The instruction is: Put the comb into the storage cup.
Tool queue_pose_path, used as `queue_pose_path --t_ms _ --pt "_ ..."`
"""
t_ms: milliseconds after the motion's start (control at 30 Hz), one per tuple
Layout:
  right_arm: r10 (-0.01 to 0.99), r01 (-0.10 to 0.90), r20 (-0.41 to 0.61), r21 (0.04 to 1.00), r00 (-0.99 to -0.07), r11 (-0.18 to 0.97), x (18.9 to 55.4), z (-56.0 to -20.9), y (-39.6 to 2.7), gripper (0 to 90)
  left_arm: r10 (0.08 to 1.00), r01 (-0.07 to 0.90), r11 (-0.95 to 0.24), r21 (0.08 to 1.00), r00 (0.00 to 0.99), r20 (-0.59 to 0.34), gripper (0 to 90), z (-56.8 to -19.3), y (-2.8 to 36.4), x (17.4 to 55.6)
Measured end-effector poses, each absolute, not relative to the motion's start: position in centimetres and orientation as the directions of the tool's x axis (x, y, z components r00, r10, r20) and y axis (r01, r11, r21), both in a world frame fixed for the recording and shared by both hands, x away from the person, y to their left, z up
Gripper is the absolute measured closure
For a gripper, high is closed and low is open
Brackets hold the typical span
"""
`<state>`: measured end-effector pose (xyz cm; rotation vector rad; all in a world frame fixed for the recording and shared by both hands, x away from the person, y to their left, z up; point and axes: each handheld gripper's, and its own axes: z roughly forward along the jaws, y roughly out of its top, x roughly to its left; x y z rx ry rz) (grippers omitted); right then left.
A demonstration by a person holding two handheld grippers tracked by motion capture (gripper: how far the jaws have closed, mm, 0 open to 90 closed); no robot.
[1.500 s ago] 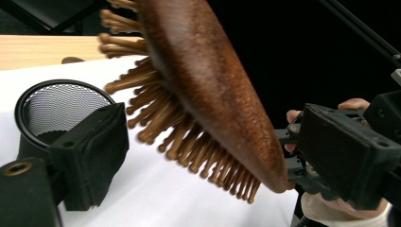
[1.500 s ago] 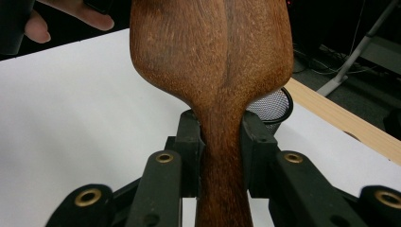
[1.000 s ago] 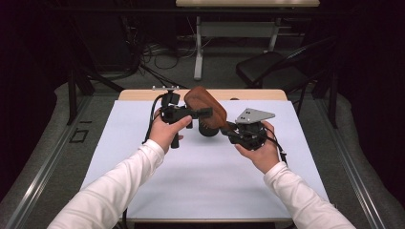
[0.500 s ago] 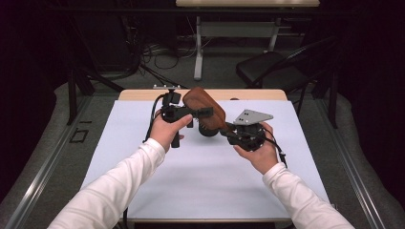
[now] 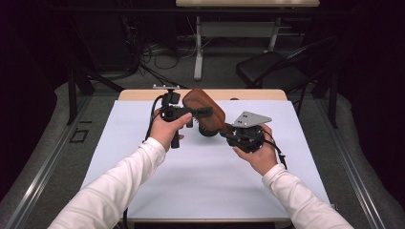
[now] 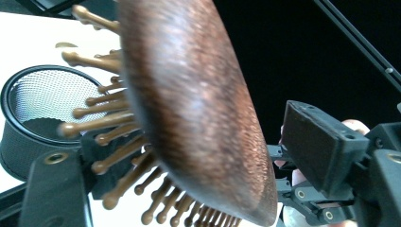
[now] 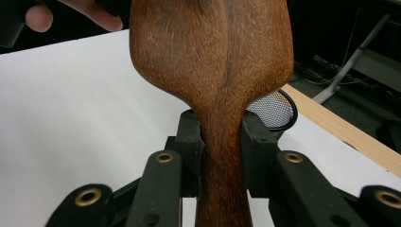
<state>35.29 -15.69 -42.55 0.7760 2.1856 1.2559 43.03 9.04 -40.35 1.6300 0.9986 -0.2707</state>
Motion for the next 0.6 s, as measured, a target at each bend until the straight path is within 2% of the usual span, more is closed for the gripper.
queue_pose_path --t_ms 433,600 --pt "0.690 0.218 -0.145 0.885 -0.709 0.411 35.18 -42.79 -15.64 71.9 0.458 0.739 0.041 0.672 0.584 -0.670 32.4 -40.45 9.29 43.01" --pt "0.693 0.215 -0.150 0.886 -0.705 0.411 35.16 -42.85 -15.57 71.9 0.455 0.748 0.054 0.662 0.572 -0.683 32.6 -40.48 9.39 43.09"
